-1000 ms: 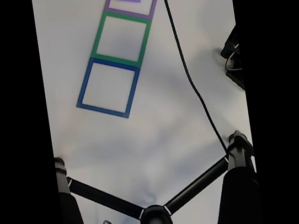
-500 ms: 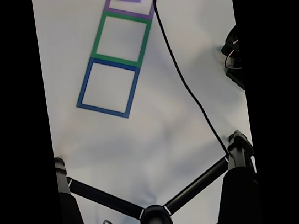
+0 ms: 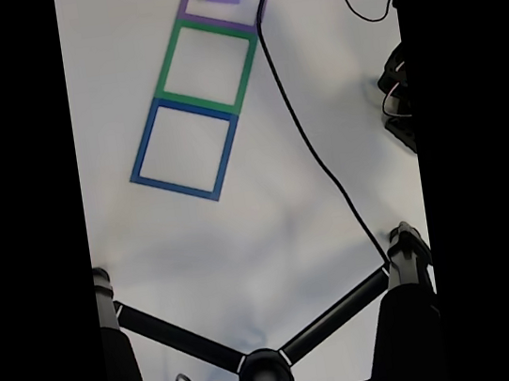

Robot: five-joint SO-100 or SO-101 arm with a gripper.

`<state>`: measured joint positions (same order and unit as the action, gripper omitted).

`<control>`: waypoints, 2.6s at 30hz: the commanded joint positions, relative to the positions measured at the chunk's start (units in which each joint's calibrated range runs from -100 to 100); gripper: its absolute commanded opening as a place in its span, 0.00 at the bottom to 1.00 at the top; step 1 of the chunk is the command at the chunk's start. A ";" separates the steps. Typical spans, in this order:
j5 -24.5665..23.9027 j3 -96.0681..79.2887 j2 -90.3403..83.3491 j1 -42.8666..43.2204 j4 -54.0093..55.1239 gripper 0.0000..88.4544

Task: Tower of hanoi

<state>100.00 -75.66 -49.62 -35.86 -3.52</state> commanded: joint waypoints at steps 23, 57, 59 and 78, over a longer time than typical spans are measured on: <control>0.00 4.19 27.67 5.86 31.81 0.31; 0.00 13.46 41.45 6.24 36.18 0.28; 0.00 13.91 41.85 6.31 36.18 0.27; 0.00 13.64 41.05 7.99 36.02 0.11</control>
<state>100.00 -64.04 -6.72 -28.67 31.30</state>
